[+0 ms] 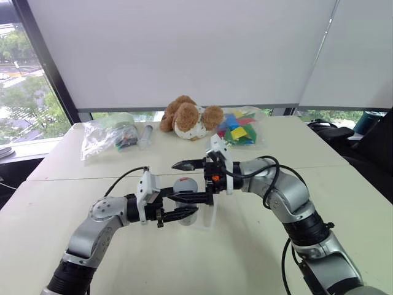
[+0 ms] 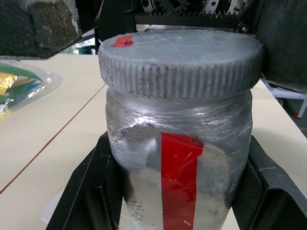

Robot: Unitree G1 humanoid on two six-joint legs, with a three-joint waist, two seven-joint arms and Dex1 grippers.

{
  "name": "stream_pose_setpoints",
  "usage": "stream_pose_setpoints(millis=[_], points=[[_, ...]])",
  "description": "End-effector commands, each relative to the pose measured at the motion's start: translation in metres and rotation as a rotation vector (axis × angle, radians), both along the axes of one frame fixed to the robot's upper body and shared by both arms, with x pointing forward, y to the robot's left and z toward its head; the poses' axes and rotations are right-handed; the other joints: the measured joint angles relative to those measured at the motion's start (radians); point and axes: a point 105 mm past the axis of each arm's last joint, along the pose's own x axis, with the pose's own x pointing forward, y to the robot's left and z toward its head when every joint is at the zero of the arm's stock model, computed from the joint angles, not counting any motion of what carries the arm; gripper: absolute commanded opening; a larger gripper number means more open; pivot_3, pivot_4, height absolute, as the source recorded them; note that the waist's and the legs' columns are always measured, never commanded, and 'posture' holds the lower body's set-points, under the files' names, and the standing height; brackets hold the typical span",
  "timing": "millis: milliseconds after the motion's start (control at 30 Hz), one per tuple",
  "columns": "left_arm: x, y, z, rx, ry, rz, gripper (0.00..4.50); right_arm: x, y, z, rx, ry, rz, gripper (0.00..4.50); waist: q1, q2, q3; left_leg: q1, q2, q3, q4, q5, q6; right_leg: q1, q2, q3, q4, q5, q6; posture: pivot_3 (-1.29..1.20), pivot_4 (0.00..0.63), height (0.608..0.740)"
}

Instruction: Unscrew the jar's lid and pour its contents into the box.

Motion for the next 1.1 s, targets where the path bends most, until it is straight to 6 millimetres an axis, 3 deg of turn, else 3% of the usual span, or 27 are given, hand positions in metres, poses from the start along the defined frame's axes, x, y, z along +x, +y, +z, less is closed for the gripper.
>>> stream_pose_setpoints(millis=[33,667,833,1000,1100], points=[[-0.004,-0.002,0.012,-0.015,-0.062,-0.023,2.2,0.007,-0.014,0.013,0.025,-0.045,-0.03,4.46,0.0,0.0,0.0,0.0,0.0,0.0,0.0,0.0,0.0,0.0,0.0,0.0,0.0,0.0,0.0,0.0,0.15,0.74],[-0.005,0.001,0.011,-0.01,-0.065,-0.008,2.2,0.003,-0.046,0.006,0.053,0.048,-0.002,4.46,0.001,0.0,0.0,0.0,0.0,0.0,0.0,0.0,0.0,0.0,0.0,0.0,0.0,0.0,0.0,0.0,0.15,0.74],[-0.005,0.002,0.011,-0.008,-0.065,-0.005,2.2,-0.018,-0.051,0.017,0.108,0.074,0.132,4.46,0.001,0.0,0.0,0.0,0.0,0.0,0.0,0.0,0.0,0.0,0.0,0.0,0.0,0.0,0.0,0.0,0.15,0.74],[-0.005,0.002,0.013,-0.007,-0.062,-0.005,2.2,-0.029,-0.038,0.023,0.096,0.06,0.182,4.46,-0.001,0.0,0.0,0.0,0.0,0.0,0.0,0.0,0.0,0.0,0.0,0.0,0.0,0.0,0.0,0.0,0.15,0.74],[-0.005,0.001,0.013,-0.008,-0.059,-0.009,2.2,-0.021,-0.023,0.019,0.05,0.016,0.13,4.46,-0.002,0.0,0.0,0.0,0.0,0.0,0.0,0.0,0.0,0.0,0.0,0.0,0.0,0.0,0.0,0.0,0.15,0.74]])
